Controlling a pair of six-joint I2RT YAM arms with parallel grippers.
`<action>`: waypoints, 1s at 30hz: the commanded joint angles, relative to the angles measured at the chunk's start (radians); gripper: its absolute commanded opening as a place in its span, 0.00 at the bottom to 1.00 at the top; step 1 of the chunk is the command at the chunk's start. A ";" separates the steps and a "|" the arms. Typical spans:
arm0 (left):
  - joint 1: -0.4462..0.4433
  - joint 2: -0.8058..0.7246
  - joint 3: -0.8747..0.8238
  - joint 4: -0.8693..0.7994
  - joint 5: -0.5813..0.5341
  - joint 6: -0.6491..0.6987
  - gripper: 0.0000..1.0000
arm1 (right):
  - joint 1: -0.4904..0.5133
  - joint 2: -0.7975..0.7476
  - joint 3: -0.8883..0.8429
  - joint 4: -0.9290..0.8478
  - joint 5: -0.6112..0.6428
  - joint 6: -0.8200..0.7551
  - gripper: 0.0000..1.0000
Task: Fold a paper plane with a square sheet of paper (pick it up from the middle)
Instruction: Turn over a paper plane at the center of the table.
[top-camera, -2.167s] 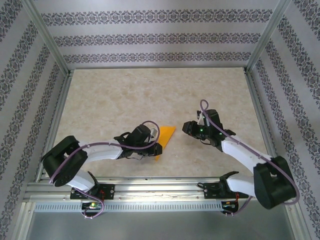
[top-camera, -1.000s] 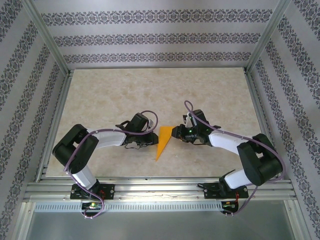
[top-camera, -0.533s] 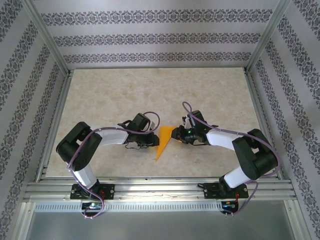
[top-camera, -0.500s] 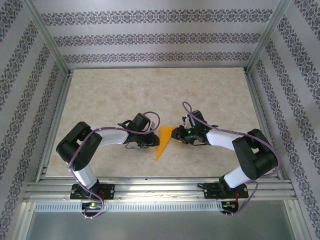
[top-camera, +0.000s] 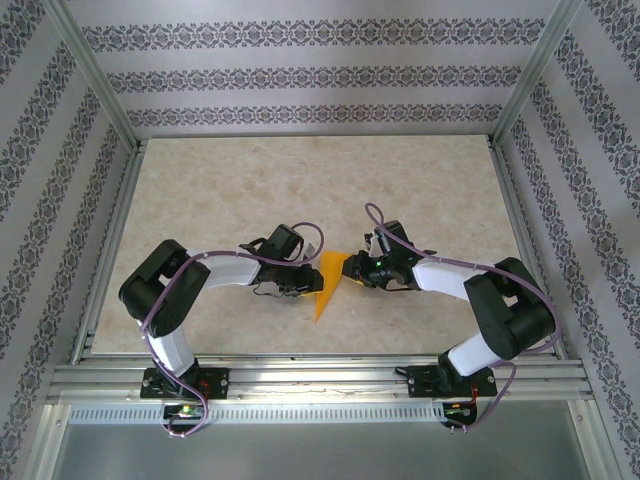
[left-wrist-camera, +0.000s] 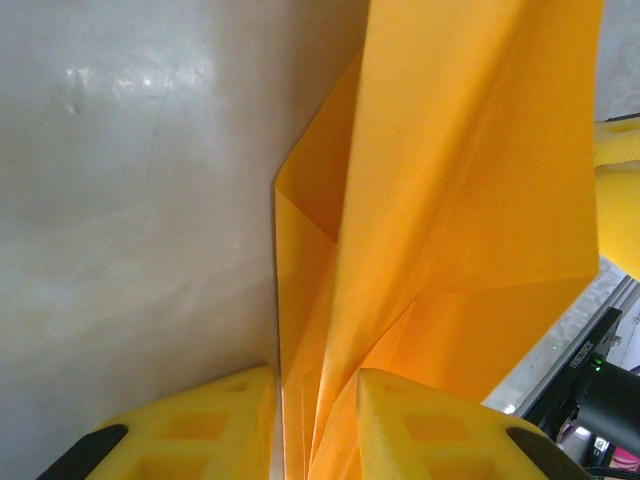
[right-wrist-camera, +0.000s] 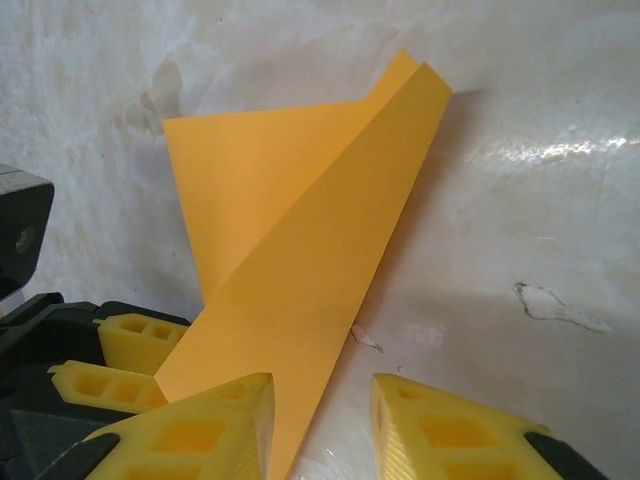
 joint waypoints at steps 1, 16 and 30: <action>-0.018 0.027 0.020 0.003 0.035 0.023 0.29 | 0.004 -0.017 0.011 0.008 -0.014 0.005 0.32; -0.020 0.037 0.006 0.096 0.064 -0.016 0.22 | 0.008 -0.003 -0.002 0.018 -0.016 0.010 0.31; -0.020 0.048 0.016 0.139 0.083 -0.029 0.09 | 0.013 -0.014 -0.005 0.014 -0.018 0.014 0.33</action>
